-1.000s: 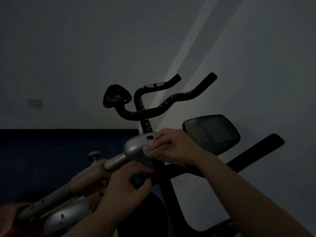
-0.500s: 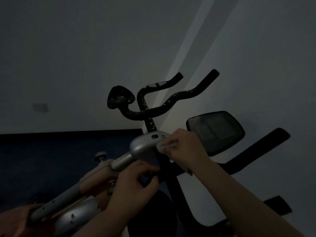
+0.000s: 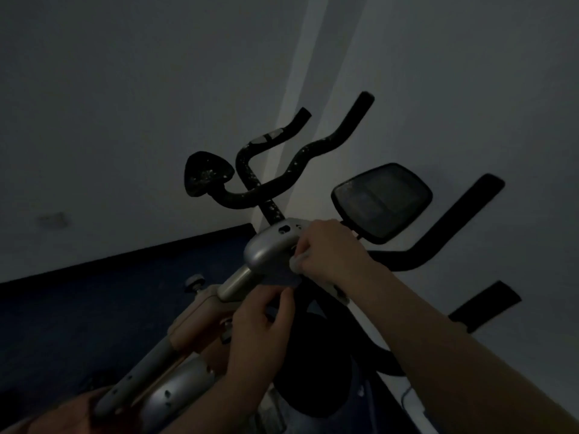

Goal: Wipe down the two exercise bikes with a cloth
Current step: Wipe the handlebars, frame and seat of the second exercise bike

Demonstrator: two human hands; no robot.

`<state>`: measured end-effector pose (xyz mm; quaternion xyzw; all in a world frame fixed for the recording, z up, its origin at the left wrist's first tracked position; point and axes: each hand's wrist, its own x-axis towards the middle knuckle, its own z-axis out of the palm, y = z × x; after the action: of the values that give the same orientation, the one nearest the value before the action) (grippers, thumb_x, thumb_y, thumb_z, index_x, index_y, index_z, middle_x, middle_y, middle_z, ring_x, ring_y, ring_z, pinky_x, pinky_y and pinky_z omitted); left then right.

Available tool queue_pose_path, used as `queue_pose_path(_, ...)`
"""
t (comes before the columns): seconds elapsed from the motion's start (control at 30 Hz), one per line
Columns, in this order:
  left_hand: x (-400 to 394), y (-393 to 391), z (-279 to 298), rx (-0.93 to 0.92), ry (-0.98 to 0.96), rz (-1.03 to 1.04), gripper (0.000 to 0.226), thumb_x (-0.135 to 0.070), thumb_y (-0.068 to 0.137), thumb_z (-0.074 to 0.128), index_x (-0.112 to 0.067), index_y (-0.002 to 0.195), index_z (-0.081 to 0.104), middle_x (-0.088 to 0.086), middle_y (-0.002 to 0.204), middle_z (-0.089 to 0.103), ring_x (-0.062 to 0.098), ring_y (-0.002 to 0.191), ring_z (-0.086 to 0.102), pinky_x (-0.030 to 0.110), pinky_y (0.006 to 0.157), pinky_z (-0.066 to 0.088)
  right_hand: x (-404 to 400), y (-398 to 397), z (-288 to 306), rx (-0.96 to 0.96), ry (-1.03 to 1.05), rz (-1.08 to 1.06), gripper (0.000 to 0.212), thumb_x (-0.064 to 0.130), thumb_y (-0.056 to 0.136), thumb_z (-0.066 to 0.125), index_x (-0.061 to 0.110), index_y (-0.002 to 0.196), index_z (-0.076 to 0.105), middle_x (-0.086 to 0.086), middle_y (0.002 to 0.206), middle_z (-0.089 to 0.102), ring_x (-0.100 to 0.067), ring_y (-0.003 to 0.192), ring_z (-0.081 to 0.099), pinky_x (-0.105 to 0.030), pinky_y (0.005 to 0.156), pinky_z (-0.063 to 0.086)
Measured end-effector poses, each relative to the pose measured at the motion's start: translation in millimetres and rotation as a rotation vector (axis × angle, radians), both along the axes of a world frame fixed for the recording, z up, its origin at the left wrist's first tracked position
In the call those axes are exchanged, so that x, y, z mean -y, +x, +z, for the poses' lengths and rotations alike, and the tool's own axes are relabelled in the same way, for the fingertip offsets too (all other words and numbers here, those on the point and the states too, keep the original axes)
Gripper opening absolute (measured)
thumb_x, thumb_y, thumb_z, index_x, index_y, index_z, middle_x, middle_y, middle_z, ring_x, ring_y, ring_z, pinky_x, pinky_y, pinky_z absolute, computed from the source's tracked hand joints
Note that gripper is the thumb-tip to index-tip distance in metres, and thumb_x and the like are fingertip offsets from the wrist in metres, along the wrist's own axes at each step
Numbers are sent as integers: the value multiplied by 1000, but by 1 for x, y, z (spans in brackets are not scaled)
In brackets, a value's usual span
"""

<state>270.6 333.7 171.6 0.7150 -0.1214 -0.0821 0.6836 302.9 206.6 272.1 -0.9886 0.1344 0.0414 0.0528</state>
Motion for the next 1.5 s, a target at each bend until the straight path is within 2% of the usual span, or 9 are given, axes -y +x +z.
queue_pose_path(0.17, -10, 7, 11, 39, 92, -141, 14, -29, 89, 58, -31, 78, 65, -10, 80, 68, -1, 76, 62, 24, 70, 50, 12, -11, 35, -156, 329, -112, 15, 28, 70, 80, 24, 85, 79, 3, 89, 73, -11, 83, 67, -27, 72, 58)
queue_pose_path(0.33, -38, 14, 21, 167, 320, -167, 11, -37, 89, 56, -32, 82, 63, -12, 75, 68, -1, 71, 63, 19, 65, 50, 5, -68, 15, 497, 450, -261, 16, 22, 76, 77, 20, 92, 76, 9, 85, 65, 3, 76, 56, 4, 63, 38)
queue_pose_path(0.4, -56, 12, 20, 187, 394, -81, 8, -39, 87, 57, -35, 81, 61, -10, 76, 67, 2, 68, 63, 32, 64, 54, -22, -91, -1, 758, 396, -202, 17, 20, 77, 76, 18, 95, 75, 7, 92, 63, 3, 80, 54, 4, 73, 37)
queue_pose_path(0.5, -95, -7, 22, 195, 461, 88, 7, -38, 87, 58, -33, 82, 62, -10, 80, 65, 3, 71, 61, 31, 65, 52, -71, -119, -26, 922, 352, -1, 19, 20, 81, 75, 16, 99, 72, 4, 103, 62, -5, 92, 59, -10, 85, 46)
queue_pose_path(0.7, -222, -93, -7, 198, 634, 566, 4, -23, 84, 64, -25, 86, 64, -5, 87, 65, 14, 78, 60, 28, 71, 45, -146, -170, -79, 797, 530, 308, 20, 27, 82, 67, 19, 99, 73, 6, 107, 62, -10, 99, 62, -26, 89, 50)
queue_pose_path(0.97, -420, -264, -12, 34, 789, 1033, 7, -22, 87, 62, -23, 92, 65, -8, 91, 63, 11, 80, 61, 30, 68, 49, -301, -208, -97, 526, 610, 585, 17, 18, 77, 78, 15, 93, 73, 4, 99, 62, -12, 89, 61, -16, 81, 45)
queue_pose_path(1.07, -484, -305, -9, 39, 779, 1189, 7, -21, 86, 62, -23, 92, 65, -9, 90, 63, 10, 79, 60, 30, 68, 50, -375, -216, -97, 511, 643, 705, 19, 14, 75, 79, 14, 93, 72, 3, 98, 62, -13, 89, 61, -22, 79, 48)
queue_pose_path(1.3, -619, -349, -14, 1, 868, 1242, 6, -22, 85, 64, -26, 90, 64, -13, 87, 60, 9, 75, 60, 22, 61, 42, -523, -228, -111, 491, 723, 705, 17, 16, 76, 78, 14, 91, 72, 8, 94, 58, -7, 80, 57, -9, 72, 39)
queue_pose_path(1.5, -735, -321, -8, 16, 816, 1231, 7, -22, 87, 61, -24, 93, 64, -12, 91, 60, 9, 79, 60, 28, 66, 48, -631, -215, -113, 453, 686, 676, 15, 22, 79, 75, 16, 92, 71, 6, 95, 60, -12, 83, 60, -26, 71, 52)
